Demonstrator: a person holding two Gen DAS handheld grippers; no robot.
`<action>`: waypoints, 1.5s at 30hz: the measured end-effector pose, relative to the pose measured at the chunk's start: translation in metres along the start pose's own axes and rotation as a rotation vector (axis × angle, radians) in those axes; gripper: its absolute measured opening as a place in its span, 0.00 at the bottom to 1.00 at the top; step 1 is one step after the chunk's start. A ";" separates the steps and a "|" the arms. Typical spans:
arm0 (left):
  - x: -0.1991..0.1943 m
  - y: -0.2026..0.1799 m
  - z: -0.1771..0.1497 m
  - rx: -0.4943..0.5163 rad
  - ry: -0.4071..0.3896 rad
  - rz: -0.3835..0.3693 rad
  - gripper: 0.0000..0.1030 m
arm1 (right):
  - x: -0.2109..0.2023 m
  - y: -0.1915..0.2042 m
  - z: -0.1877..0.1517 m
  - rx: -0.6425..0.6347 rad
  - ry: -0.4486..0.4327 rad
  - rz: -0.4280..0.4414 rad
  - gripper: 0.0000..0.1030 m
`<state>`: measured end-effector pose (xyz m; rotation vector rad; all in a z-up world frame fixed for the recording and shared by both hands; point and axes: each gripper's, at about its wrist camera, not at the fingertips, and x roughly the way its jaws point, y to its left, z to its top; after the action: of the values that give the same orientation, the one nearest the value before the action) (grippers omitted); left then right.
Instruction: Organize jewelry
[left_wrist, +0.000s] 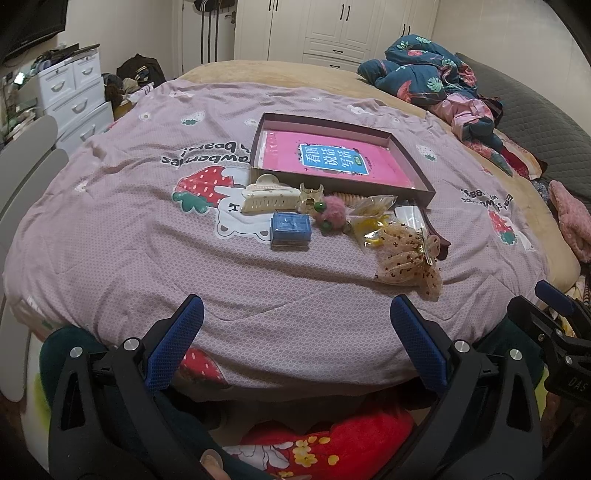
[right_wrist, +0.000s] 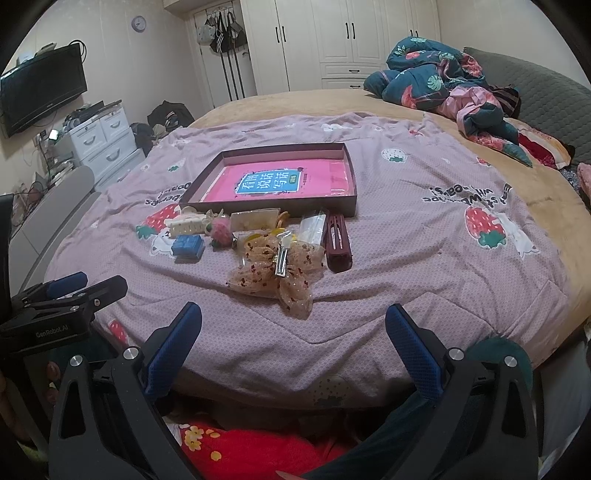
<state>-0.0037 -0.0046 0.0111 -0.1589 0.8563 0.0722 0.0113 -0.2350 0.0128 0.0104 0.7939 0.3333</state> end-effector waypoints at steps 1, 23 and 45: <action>0.000 0.000 0.000 0.001 0.000 0.002 0.92 | 0.000 -0.001 0.000 -0.001 0.001 0.001 0.96; 0.000 -0.001 0.000 0.001 -0.001 0.002 0.92 | 0.003 0.001 0.000 -0.004 0.005 0.002 0.96; 0.027 0.028 0.021 -0.053 0.022 -0.002 0.92 | 0.034 0.003 0.027 -0.021 0.065 0.052 0.96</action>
<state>0.0257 0.0265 0.0010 -0.2104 0.8763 0.0912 0.0519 -0.2188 0.0087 0.0006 0.8557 0.3931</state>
